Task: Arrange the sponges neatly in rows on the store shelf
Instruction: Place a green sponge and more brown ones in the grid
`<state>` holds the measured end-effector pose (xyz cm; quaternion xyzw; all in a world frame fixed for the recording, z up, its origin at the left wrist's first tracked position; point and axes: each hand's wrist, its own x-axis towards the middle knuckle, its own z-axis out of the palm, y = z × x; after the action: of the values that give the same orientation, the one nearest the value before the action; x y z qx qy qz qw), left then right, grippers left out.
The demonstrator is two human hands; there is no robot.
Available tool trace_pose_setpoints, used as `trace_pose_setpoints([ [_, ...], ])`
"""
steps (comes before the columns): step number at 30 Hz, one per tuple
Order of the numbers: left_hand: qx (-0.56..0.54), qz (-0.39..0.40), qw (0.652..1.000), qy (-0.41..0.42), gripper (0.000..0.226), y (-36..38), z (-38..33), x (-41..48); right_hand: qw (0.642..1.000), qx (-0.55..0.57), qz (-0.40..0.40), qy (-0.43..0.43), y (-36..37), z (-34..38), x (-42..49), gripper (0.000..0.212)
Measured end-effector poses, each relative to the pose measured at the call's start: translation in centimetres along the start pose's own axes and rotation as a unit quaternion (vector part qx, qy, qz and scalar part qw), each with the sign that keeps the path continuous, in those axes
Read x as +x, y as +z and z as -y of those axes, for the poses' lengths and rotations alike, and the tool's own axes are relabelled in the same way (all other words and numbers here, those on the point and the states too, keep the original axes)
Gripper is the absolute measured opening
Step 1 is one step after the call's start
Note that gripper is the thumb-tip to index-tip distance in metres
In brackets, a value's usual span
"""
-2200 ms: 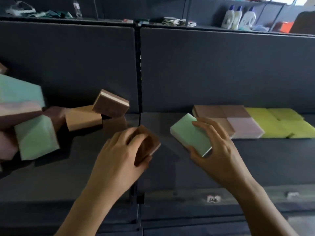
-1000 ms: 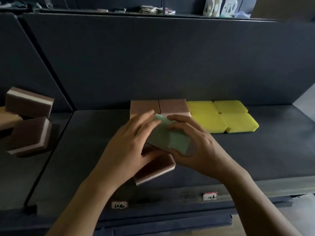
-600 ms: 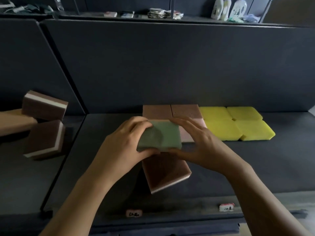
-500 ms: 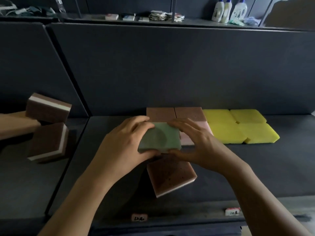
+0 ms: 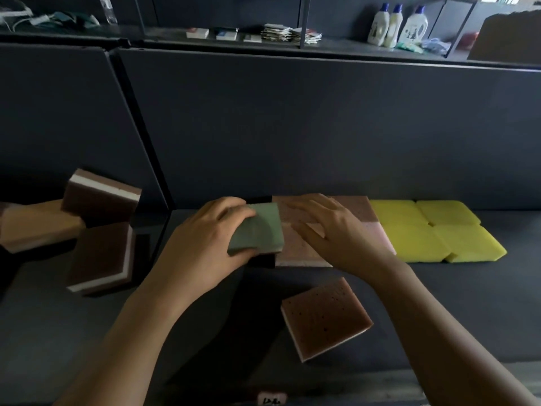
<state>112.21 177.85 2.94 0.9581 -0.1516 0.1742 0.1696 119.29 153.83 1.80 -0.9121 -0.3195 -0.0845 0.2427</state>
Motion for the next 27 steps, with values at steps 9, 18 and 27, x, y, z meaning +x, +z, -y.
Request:
trace_pose_setpoints([
  [9,-0.014,0.033,0.999,-0.037,0.057,1.4,3.1,1.2,0.998,-0.051,0.026,0.023,3.1,-1.5,2.0,0.033],
  [18,-0.033,0.080,0.995,-0.056,0.060,3.5,4.4,2.6,0.998,-0.046,0.042,0.031,2.7,-1.4,2.1,0.035],
  [27,-0.011,0.089,0.996,-0.029,0.058,4.0,4.3,3.3,0.996,-0.063,0.054,0.038,2.6,-1.6,2.1,0.036],
])
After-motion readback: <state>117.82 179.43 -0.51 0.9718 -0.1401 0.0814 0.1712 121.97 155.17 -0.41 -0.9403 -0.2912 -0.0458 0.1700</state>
